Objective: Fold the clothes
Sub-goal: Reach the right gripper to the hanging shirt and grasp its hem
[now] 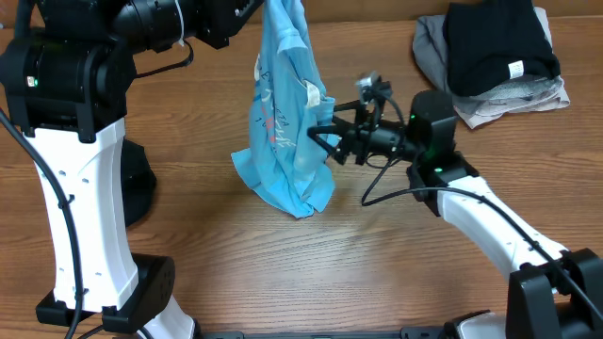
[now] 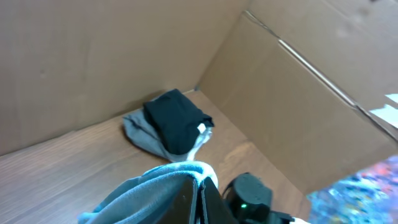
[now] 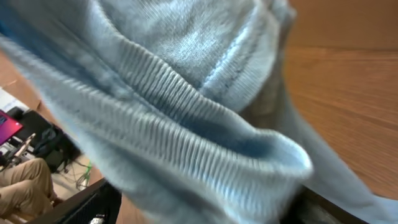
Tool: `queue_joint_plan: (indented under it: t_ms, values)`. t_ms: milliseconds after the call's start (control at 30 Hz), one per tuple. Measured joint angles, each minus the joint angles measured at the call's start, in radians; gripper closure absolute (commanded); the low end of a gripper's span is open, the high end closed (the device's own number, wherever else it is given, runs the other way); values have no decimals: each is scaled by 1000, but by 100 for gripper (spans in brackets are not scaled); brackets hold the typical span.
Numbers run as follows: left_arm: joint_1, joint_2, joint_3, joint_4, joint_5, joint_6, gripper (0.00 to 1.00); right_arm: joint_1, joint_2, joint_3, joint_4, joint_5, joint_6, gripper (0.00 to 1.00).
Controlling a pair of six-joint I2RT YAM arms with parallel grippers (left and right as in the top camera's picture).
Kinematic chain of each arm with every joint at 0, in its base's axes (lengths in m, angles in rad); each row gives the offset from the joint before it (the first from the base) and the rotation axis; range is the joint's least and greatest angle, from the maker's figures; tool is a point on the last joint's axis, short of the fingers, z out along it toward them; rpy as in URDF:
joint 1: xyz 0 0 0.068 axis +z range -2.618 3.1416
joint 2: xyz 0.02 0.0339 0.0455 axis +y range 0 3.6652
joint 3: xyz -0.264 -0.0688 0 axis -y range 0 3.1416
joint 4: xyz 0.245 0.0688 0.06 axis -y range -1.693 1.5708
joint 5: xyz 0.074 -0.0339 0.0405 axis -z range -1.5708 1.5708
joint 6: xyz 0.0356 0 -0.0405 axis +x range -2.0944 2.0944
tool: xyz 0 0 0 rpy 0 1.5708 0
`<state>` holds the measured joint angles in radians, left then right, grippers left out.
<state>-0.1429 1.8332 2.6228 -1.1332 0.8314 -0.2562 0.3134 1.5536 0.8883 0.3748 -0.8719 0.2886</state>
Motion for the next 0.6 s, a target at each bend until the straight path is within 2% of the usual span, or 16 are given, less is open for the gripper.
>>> queue_joint_plan:
  t_ms: [33,67,100,133,167,200,233,433,600]
  values:
    - [0,0,0,0,13,0,96,3,1,0,0,8,0,20]
    - [-2,0,0,0,24,-3,96,4,2,0,1,14,-1,26]
    - [-2,0,0,0,34,-3,96,3,3,0,2,24,-1,36]
    - [-2,0,0,0,44,-3,96,2,4,0,5,29,-5,58]
    - [-2,0,0,0,51,-3,96,2,5,0,7,35,-3,75]
    - [-2,0,0,0,57,-3,96,2,6,0,8,39,1,88]
    - [-2,0,0,0,60,-3,96,2,7,0,7,42,1,96]
    - [-2,0,0,-11,46,-3,96,0,7,0,6,41,14,96]
    - [-2,0,1,-68,-74,7,96,-35,6,0,-24,-1,23,96]
